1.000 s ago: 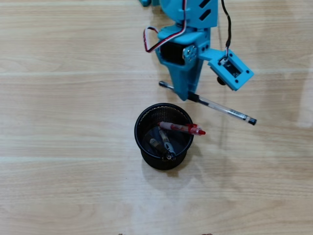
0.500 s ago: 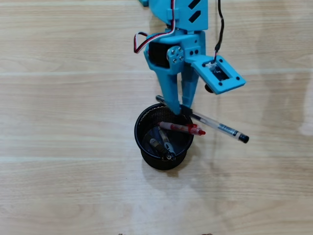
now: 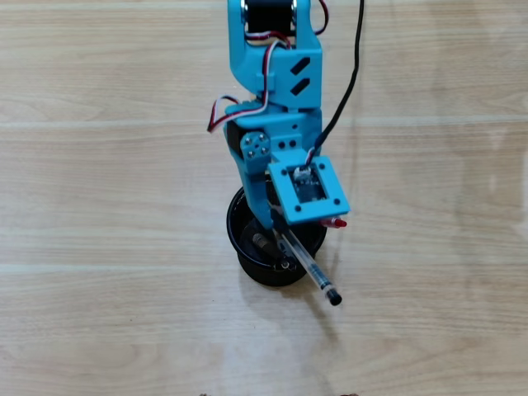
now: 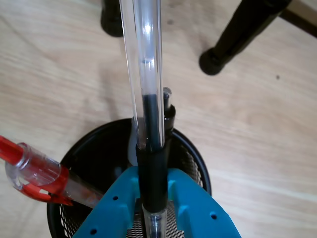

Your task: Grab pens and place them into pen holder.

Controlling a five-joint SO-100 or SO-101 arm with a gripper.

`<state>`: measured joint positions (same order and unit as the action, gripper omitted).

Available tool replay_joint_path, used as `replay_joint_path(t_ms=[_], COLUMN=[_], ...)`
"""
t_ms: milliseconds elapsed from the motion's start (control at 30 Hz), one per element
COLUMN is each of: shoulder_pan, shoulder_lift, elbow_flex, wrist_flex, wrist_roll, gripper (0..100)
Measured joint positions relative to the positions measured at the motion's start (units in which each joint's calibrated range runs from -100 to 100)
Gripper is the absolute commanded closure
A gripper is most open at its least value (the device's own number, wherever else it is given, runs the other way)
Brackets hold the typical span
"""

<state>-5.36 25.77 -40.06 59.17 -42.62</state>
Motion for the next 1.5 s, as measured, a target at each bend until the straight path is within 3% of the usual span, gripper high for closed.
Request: replay_joint_path(t_ms=[367,567,967,1067,1200,1500], shoulder_pan=[-0.25,-0.25,-1.35,-1.27,-1.35,-1.35], shoulder_lift=[0.42,0.42,0.42,0.42,-2.62,-20.74], elbow_flex=[4.43,4.43,3.54,-0.18,-3.19,3.81], wrist_flex=[-2.5,-2.5,-2.5,-2.5,-1.55,18.69], wrist_roll=[-3.39,-3.39,-2.87,0.68,9.55,29.37], gripper=[97,85,87,87,87,87])
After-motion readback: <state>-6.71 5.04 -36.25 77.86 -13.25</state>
